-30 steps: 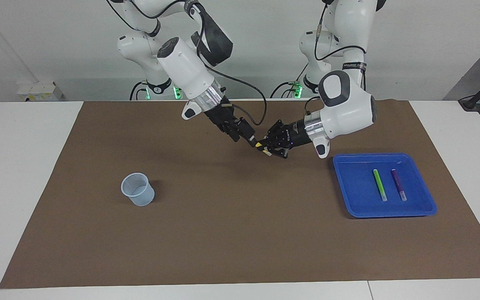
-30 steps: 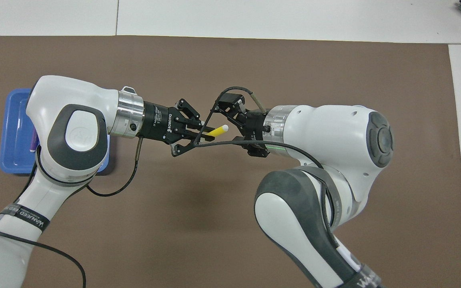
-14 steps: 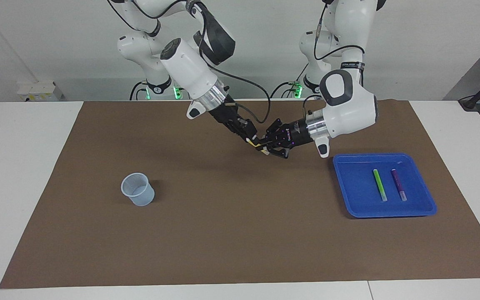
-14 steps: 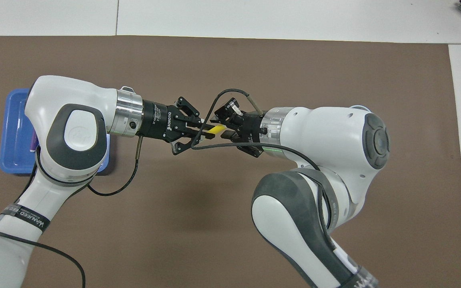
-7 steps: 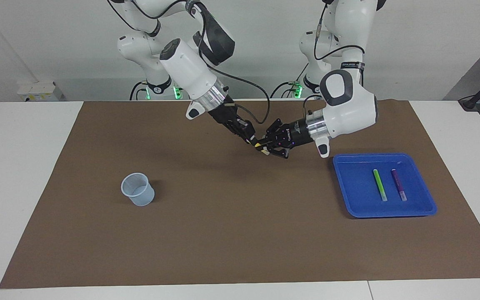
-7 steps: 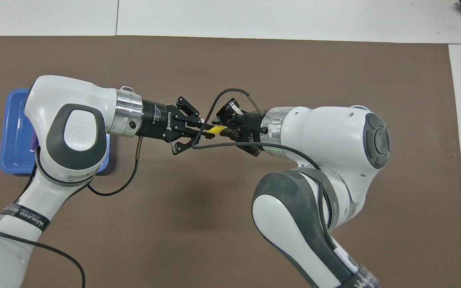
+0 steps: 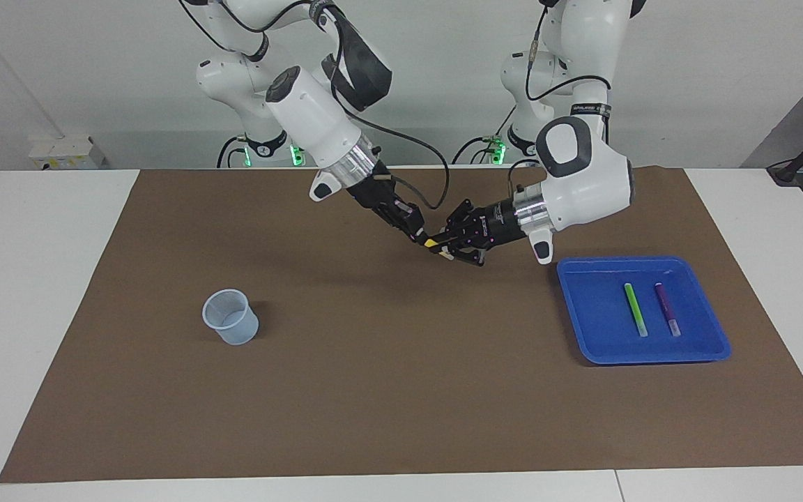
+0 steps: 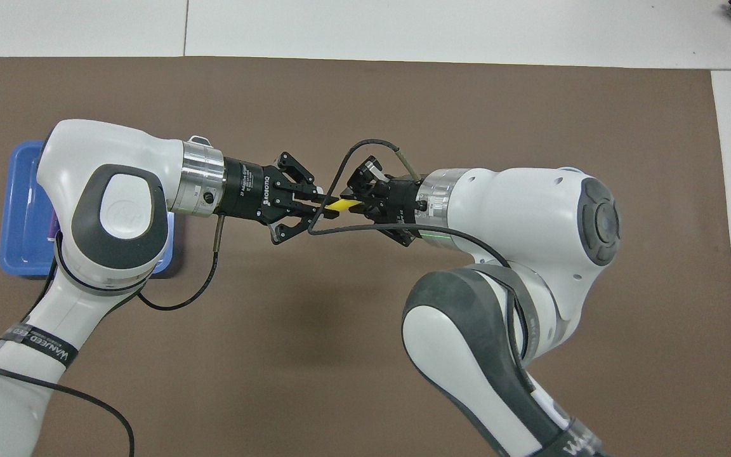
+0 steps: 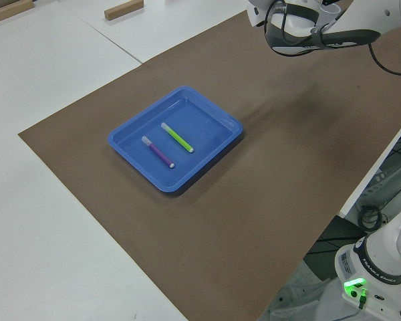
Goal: Transfer and insert pens with both arms
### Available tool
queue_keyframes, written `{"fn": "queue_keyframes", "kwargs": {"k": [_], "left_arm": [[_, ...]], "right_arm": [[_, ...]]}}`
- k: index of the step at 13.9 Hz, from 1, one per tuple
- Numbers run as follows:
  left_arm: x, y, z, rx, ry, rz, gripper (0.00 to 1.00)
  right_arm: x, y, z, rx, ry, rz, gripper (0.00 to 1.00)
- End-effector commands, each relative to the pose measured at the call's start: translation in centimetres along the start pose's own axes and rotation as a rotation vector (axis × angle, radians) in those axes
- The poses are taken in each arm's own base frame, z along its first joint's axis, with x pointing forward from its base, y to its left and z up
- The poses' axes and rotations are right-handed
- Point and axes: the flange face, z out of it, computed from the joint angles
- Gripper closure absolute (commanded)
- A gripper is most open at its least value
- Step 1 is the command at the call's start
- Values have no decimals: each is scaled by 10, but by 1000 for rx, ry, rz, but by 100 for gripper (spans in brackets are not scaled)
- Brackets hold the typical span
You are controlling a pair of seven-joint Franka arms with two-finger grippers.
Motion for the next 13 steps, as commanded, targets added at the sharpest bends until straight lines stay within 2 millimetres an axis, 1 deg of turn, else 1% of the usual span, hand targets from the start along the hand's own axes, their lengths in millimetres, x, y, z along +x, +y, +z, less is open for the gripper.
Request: {"fn": "queue_keyframes", "kwargs": {"k": [1,2,3,5,6,7,8,9,12,13], "left_arm": [[-5,-4,-1,-9,-5,-17,100],[-4,-5,0,-6,-2,-20,100],[-1,-6,0,-4,1,-26,83],[-1,-8,0,-1,4,-20,24],[-2,-9,0,0,12,-11,0],[-2,-10,0,3,36,4,0],[-5,-15,8,25,68,30,0],[-9,-19,7,31,94,53,0],[-8,-26,9,55,161,90,0],[-6,-28,6,61,193,106,0]], "right_arm": [[-1,0,-1,19,-10,12,100],[-1,0,-1,19,-10,12,100],[-1,0,-1,19,-10,12,100],[-1,-1,-1,21,-10,11,100],[-1,-2,-2,23,-10,10,100],[0,-3,-3,27,-8,10,100],[1,-3,-4,28,-7,9,100],[2,-4,-6,31,-5,0,100],[6,-5,-10,38,3,-40,100],[10,-5,-13,40,9,-62,100]]}}
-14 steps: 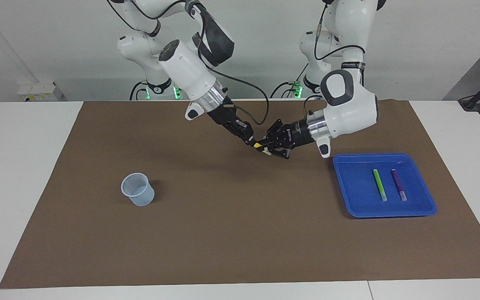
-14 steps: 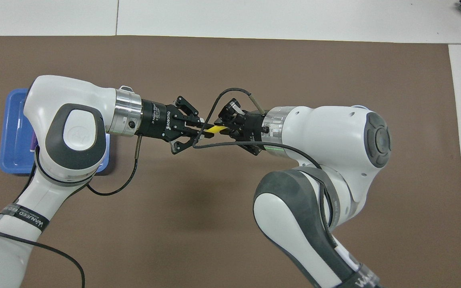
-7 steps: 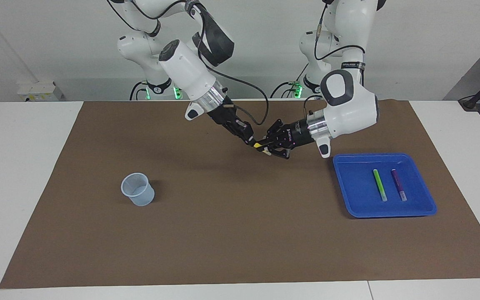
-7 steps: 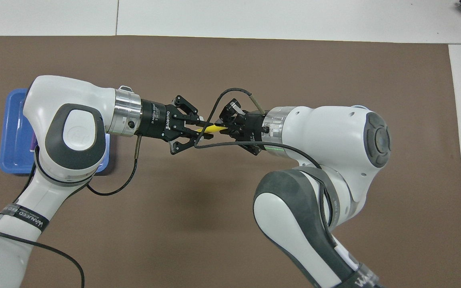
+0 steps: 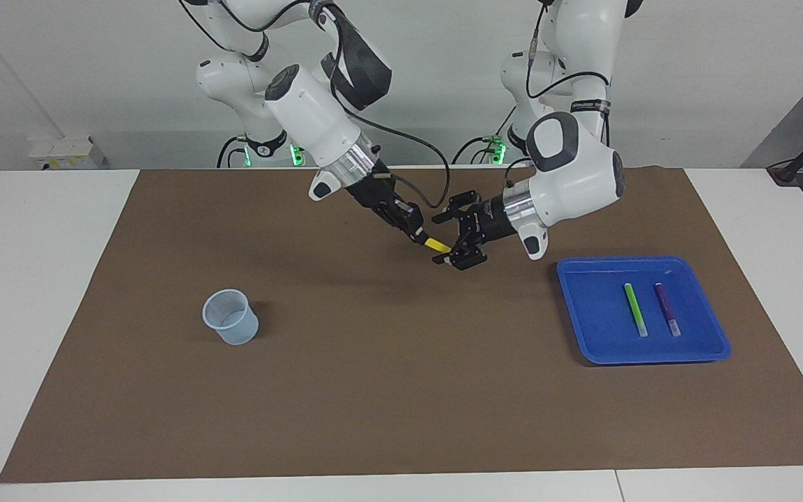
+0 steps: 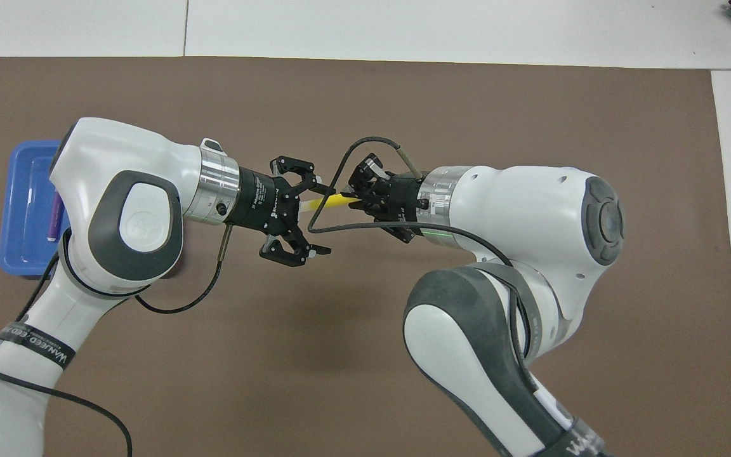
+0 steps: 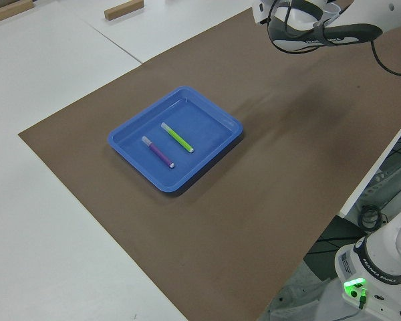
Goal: Transfer and insert pens with both arms
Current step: 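Open the left gripper and pull the pen away with the right gripper, then carry the yellow pen to the cup while the left gripper returns to tray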
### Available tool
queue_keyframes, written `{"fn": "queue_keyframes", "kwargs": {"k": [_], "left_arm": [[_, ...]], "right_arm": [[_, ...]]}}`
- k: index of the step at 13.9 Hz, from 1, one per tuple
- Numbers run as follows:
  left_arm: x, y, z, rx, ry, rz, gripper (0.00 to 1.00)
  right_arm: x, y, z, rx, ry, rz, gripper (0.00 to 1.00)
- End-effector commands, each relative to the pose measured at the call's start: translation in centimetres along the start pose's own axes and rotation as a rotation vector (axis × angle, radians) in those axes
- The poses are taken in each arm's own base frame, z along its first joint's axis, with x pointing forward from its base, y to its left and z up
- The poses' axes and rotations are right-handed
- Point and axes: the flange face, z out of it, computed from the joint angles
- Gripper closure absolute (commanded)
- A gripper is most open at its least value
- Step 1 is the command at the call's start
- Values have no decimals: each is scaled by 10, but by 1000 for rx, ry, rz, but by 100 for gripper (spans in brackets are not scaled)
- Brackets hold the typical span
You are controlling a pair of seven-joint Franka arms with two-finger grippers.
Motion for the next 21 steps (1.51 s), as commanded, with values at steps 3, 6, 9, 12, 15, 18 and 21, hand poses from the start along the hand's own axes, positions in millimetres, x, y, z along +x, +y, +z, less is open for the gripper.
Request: {"fn": "queue_keyframes", "kwargs": {"k": [3,6,9,12,15,18,21], "left_arm": [[10,-16,-16,40,140,41,0],[27,-18,-26,82,272,82,0],[40,-27,-30,170,440,190,0],[52,-37,-24,214,447,278,0],[86,-44,-45,269,449,494,0],[115,-37,-77,282,439,705,0],[128,-33,-89,327,508,879,0]], "right_arm": [[25,-1,-21,29,24,-142,100],[51,8,-35,2,25,-269,100],[75,20,-48,-71,18,-435,100],[99,28,-69,-226,28,-650,100],[123,41,-89,-399,20,-871,100],[148,52,-115,-571,10,-1048,100],[166,60,-130,-661,8,-1187,100]]}}
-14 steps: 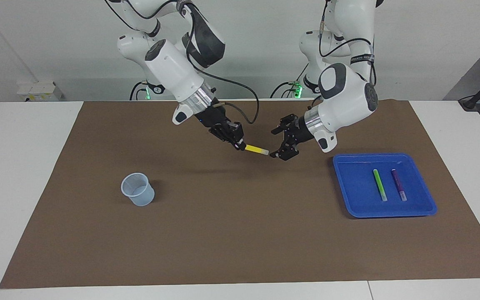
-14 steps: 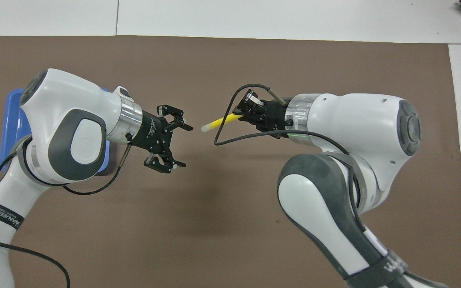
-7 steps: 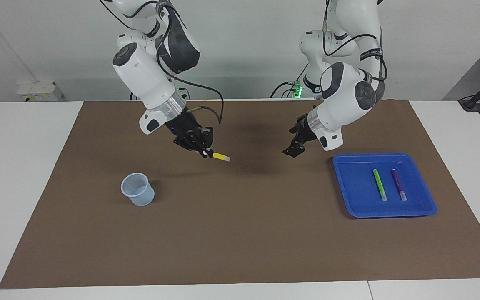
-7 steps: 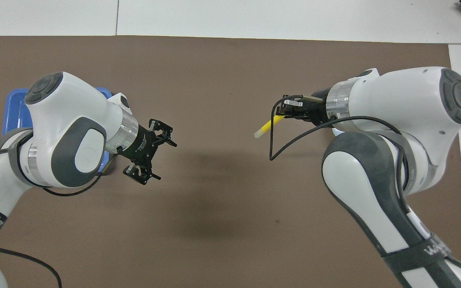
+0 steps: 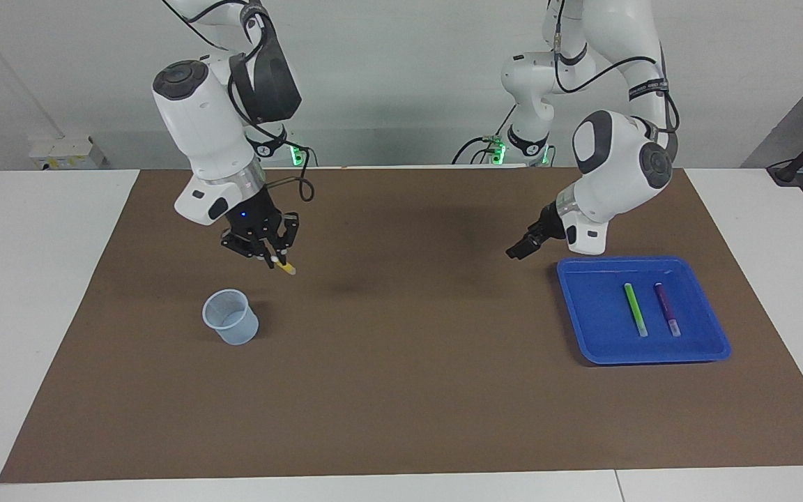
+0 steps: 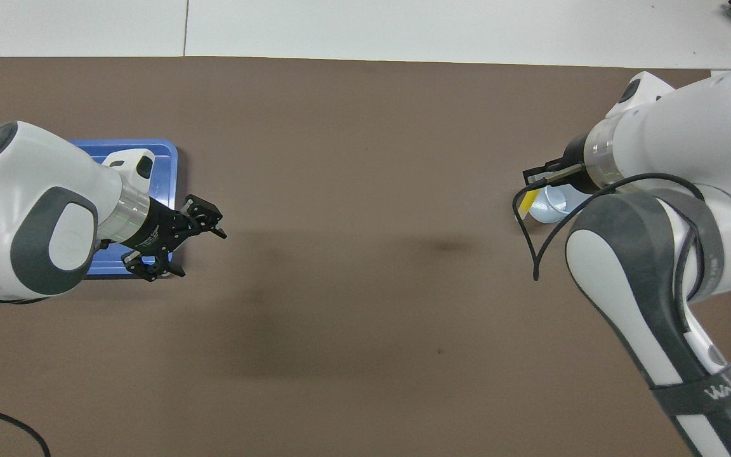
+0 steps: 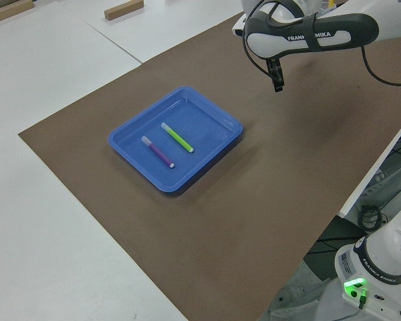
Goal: Transfer and insert pens with both arms
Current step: 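Carry the yellow pen to the cup while the left gripper returns to tray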
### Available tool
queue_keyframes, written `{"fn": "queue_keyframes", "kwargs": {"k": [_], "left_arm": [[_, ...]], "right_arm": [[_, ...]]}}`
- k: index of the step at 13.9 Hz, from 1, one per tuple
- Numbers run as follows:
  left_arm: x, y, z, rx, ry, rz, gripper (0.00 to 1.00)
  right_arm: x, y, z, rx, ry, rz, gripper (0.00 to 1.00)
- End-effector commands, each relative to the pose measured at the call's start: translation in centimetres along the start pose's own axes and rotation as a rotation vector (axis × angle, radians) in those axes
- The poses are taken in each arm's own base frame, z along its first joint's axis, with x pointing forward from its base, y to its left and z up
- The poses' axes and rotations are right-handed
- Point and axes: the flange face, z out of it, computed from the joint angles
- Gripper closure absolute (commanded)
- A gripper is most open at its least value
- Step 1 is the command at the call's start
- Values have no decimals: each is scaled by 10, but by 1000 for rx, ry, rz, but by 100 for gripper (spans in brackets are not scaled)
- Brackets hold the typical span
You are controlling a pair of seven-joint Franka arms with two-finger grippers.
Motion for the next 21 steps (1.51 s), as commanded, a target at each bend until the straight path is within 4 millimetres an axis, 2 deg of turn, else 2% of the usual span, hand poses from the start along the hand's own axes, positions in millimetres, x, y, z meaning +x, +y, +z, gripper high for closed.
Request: {"fn": "queue_keyframes", "kwargs": {"k": [1,4,6,9,13,15,16,18,21], "left_arm": [[0,-7,-2,39,93,177,0],[31,-30,-14,86,200,286,0],[51,-46,-22,87,235,357,5],[83,-68,-23,86,267,426,6],[129,-86,-29,158,344,565,7],[150,-83,-39,171,353,566,8],[158,-82,-38,175,344,565,8],[184,-94,-31,175,338,549,8],[203,-104,-22,173,330,542,9]], "right_arm": [[-1,18,-7,-69,-7,-130,100],[0,46,-6,-102,23,-222,100],[2,60,-2,-112,52,-218,100],[1,65,13,-116,73,-222,100],[-7,74,37,-114,92,-200,100],[-11,76,43,-109,84,-190,100],[-15,82,48,-108,79,-177,100],[-24,89,63,-109,84,-163,100],[-37,90,78,-100,52,-154,100]]}}
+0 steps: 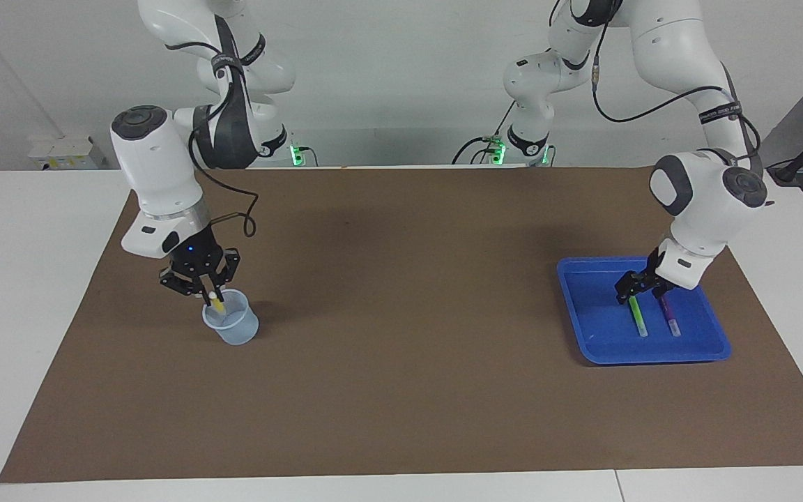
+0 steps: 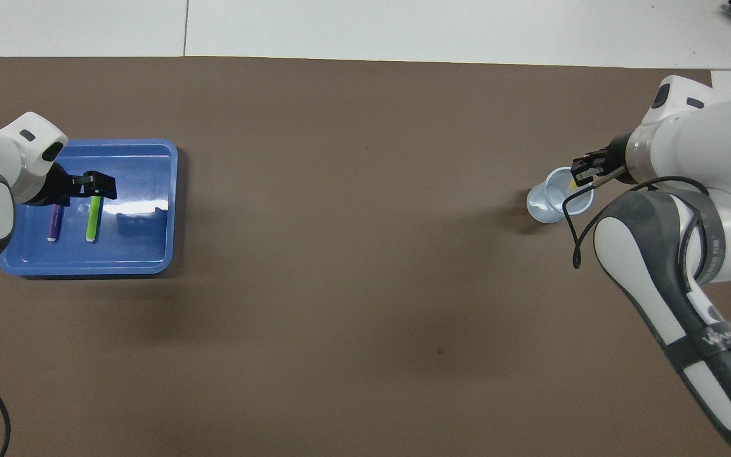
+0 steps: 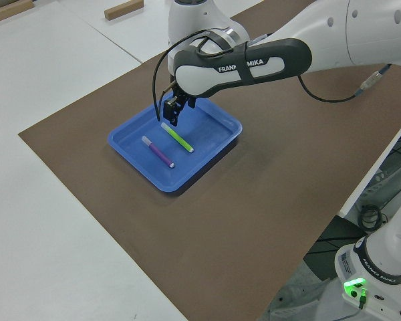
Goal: Transfer and insert pens with both arms
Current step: 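Insert the yellow pen into the white cup with the right gripper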
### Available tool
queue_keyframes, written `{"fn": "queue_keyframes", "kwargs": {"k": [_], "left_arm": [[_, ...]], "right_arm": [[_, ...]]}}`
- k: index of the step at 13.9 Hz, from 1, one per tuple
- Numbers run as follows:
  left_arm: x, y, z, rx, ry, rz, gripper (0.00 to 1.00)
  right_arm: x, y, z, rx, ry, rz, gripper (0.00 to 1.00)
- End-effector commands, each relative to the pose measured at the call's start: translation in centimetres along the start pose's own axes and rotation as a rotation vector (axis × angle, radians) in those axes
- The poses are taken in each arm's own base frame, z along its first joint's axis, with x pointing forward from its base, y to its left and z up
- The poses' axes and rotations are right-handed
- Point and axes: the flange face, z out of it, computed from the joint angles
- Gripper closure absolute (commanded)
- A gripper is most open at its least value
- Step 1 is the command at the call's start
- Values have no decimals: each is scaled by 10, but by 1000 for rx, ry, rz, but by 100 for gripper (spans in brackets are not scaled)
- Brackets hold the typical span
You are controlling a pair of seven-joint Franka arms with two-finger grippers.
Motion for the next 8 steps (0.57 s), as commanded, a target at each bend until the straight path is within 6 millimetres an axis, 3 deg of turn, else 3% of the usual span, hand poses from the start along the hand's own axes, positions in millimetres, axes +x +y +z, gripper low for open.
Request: {"fn": "queue_keyframes", "kwargs": {"k": [1,2,3,5,7,8], "left_arm": [[13,-12,13,6,-3,12,10],[14,-14,17,8,-4,12,11],[18,-16,24,26,-2,27,13],[13,-15,32,33,-35,40,13],[13,-11,28,42,-56,50,18],[14,-11,29,46,-55,57,26]], "right_arm": [[-18,2,8,-2,-10,11,100],[-19,3,8,-1,-10,17,100],[-19,3,8,-1,-10,22,94],[-18,3,8,0,-9,32,64],[-19,3,8,1,-12,27,0],[-18,3,6,2,-14,26,0]]}}
